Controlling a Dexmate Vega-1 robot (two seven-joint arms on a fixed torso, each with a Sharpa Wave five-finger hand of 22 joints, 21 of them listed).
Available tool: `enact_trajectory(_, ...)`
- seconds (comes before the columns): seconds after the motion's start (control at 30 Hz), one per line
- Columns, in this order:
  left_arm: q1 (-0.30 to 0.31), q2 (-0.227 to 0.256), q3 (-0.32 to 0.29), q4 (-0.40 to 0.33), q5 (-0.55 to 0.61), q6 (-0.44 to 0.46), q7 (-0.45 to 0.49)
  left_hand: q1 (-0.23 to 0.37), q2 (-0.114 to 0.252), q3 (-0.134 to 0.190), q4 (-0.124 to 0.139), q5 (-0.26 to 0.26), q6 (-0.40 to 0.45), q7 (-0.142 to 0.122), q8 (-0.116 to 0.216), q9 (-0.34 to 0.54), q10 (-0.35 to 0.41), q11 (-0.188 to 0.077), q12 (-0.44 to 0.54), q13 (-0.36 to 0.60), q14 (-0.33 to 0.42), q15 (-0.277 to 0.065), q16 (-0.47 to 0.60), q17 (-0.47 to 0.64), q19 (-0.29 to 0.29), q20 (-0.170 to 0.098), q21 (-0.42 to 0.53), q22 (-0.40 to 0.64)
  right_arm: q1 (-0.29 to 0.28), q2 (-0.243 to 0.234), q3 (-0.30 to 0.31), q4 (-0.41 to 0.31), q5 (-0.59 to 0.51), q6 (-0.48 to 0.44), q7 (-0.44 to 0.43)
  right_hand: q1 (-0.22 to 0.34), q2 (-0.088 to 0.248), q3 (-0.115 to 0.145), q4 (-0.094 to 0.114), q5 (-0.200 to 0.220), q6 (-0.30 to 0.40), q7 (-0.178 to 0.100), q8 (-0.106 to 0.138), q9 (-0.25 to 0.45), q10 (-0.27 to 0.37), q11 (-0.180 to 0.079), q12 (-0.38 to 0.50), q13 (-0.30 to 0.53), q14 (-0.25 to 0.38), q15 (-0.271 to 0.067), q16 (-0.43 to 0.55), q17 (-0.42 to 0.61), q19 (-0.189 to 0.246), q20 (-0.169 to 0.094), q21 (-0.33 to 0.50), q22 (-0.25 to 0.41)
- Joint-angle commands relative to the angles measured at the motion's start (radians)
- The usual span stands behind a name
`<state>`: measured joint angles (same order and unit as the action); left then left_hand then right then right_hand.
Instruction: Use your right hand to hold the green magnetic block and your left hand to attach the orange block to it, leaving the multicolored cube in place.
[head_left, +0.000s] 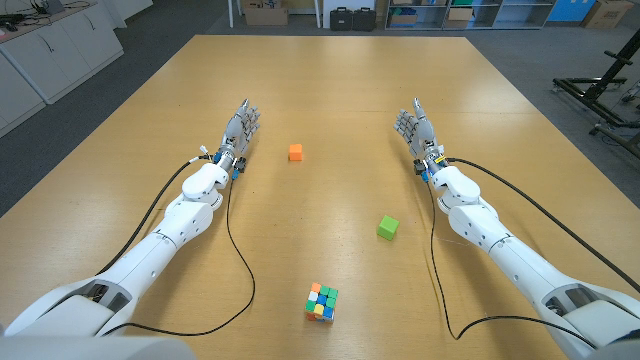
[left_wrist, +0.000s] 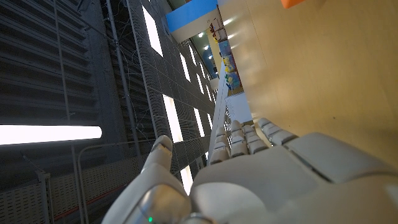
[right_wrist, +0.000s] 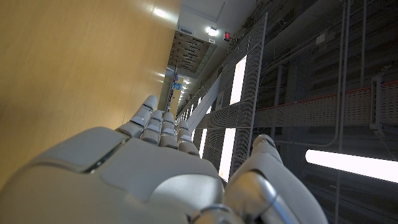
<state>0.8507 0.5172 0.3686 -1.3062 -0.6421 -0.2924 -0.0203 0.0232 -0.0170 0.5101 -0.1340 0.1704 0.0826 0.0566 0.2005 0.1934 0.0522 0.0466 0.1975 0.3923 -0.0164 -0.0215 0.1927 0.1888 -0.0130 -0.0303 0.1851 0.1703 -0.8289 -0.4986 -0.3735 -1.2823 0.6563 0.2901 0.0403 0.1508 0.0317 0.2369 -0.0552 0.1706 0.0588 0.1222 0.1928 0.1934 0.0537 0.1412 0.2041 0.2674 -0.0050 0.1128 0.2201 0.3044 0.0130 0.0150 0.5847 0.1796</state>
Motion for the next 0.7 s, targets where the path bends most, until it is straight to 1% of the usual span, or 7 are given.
enact_trajectory(0.03,0.037,0.014,-0.011,-0.036,0.006,-0.006,0.03,0.009,0.001,0.008,-0.001,0.006,0.017,-0.003,0.012,0.005,0.012,-0.003,0.007,0.001,0.001,-0.007,0.006,0.0,0.004,-0.051,0.008,0.005,0.003,0.007,-0.006,0.0,0.0,0.004,0.009,0.009,0.003,0.008,0.0,0.008,0.005,0.064,0.007,0.003,0.005,0.007,0.006,0.004,0.006,0.008,0.005,0.003,0.008,0.007,0.005,0.003)
enact_trajectory(0.2,0.063,0.025,-0.018,-0.065,0.006,-0.007,0.043,0.012,0.004,0.01,-0.003,0.007,0.025,-0.003,0.014,0.004,0.021,-0.006,0.009,-0.004,0.01,-0.01,0.009,0.0,0.01,-0.05,0.01,0.005,-0.008,0.003,-0.009,-0.019,-0.005,0.007,0.005,0.01,0.007,0.009,0.0,0.008,0.009,0.061,0.008,0.003,0.01,0.002,0.008,0.001,0.011,0.005,0.007,0.003,0.011,0.006,0.004,0.003)
enact_trajectory(0.3,0.08,0.033,-0.022,-0.086,0.007,-0.004,0.054,0.014,0.006,0.011,-0.004,0.008,0.031,-0.002,0.015,0.004,0.028,-0.006,0.011,-0.007,0.014,-0.01,0.009,-0.001,0.013,-0.05,0.011,0.005,-0.013,0.009,-0.008,-0.02,-0.003,0.024,0.01,0.013,0.013,0.01,-0.002,0.008,0.014,0.056,0.01,0.002,0.021,-0.009,0.013,-0.005,0.025,-0.006,0.012,0.001,0.036,-0.003,0.009,0.004)
enact_trajectory(0.37,0.091,0.037,-0.023,-0.097,0.008,-0.006,0.056,0.014,0.007,0.012,-0.005,0.008,0.033,-0.004,0.016,0.003,0.03,-0.007,0.011,-0.009,0.018,-0.012,0.011,-0.001,0.015,-0.05,0.011,0.005,-0.019,0.003,-0.012,-0.033,-0.014,0.022,0.002,0.015,0.015,0.01,-0.004,0.008,0.017,0.054,0.011,0.002,0.029,-0.014,0.016,-0.009,0.039,-0.012,0.017,0.0,0.053,-0.01,0.013,0.003)
enact_trajectory(0.47,0.105,0.039,-0.024,-0.11,0.009,-0.009,0.064,0.016,0.009,0.013,-0.006,0.008,0.039,-0.006,0.017,0.003,0.037,-0.006,0.014,-0.012,0.024,-0.013,0.012,-0.001,0.017,-0.049,0.012,0.005,-0.034,-0.007,-0.011,-0.06,-0.02,0.02,-0.007,0.017,0.017,0.01,-0.005,0.008,0.022,0.049,0.013,0.002,0.037,-0.018,0.018,-0.011,0.045,-0.015,0.019,-0.001,0.06,-0.012,0.013,0.003)
enact_trajectory(0.57,0.114,0.042,-0.026,-0.12,0.008,-0.005,0.068,0.017,0.01,0.014,-0.007,0.008,0.045,-0.007,0.019,0.003,0.046,-0.008,0.016,-0.015,0.028,-0.011,0.013,-0.002,0.02,-0.048,0.012,0.005,-0.05,-0.015,-0.007,-0.085,-0.021,0.021,-0.016,0.019,0.019,0.011,-0.007,0.008,0.025,0.05,0.014,0.002,0.044,-0.014,0.021,-0.014,0.05,-0.014,0.02,-0.002,0.067,-0.012,0.014,0.003)
enact_trajectory(0.7,0.122,0.044,-0.028,-0.133,0.004,0.003,0.075,0.019,0.012,0.015,-0.008,0.008,0.054,-0.008,0.021,0.003,0.053,-0.007,0.018,-0.02,0.035,-0.013,0.014,-0.002,0.022,-0.047,0.013,0.005,-0.066,-0.023,-0.003,-0.103,-0.019,0.026,-0.014,0.022,0.02,0.012,-0.009,0.008,0.033,0.048,0.017,0.003,0.049,-0.017,0.022,-0.016,0.057,-0.014,0.023,-0.003,0.071,-0.011,0.013,0.003)
